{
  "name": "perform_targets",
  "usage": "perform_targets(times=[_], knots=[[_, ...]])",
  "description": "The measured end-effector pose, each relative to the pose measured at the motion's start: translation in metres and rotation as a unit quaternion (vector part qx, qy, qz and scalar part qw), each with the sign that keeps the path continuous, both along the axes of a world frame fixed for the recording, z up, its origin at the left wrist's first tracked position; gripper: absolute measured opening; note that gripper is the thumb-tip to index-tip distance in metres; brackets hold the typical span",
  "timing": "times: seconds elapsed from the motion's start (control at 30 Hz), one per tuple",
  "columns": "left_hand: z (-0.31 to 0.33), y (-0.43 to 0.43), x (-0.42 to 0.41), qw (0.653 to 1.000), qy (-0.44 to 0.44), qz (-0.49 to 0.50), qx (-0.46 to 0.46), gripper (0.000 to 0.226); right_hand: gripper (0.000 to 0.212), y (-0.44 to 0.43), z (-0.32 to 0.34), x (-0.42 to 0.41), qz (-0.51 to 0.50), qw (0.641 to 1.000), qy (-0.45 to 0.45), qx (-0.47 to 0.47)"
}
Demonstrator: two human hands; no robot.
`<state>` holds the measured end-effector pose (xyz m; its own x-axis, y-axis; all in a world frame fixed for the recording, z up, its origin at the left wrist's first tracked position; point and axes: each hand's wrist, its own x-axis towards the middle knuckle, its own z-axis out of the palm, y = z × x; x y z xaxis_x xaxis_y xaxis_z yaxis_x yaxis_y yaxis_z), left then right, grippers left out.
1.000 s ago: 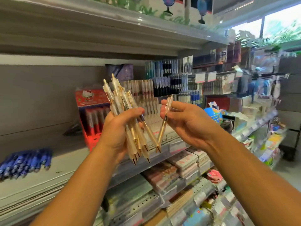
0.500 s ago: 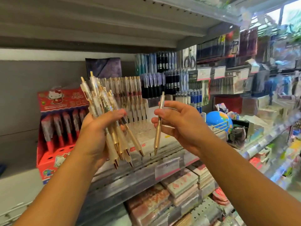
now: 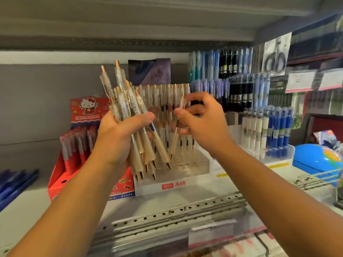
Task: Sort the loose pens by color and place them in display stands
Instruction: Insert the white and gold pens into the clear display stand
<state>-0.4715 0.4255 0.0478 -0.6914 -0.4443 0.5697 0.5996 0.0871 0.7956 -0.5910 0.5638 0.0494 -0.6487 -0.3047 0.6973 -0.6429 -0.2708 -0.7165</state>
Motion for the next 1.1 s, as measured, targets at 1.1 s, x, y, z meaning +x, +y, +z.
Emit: perform_targets(times=[1.1], knots=[[-0.049, 0.021, 0.000, 0.972, -0.075, 0.221, -0.004, 0.047, 0.031, -0.025, -0.044, -0.029, -0.099, 0.952, 0.126, 0.261]])
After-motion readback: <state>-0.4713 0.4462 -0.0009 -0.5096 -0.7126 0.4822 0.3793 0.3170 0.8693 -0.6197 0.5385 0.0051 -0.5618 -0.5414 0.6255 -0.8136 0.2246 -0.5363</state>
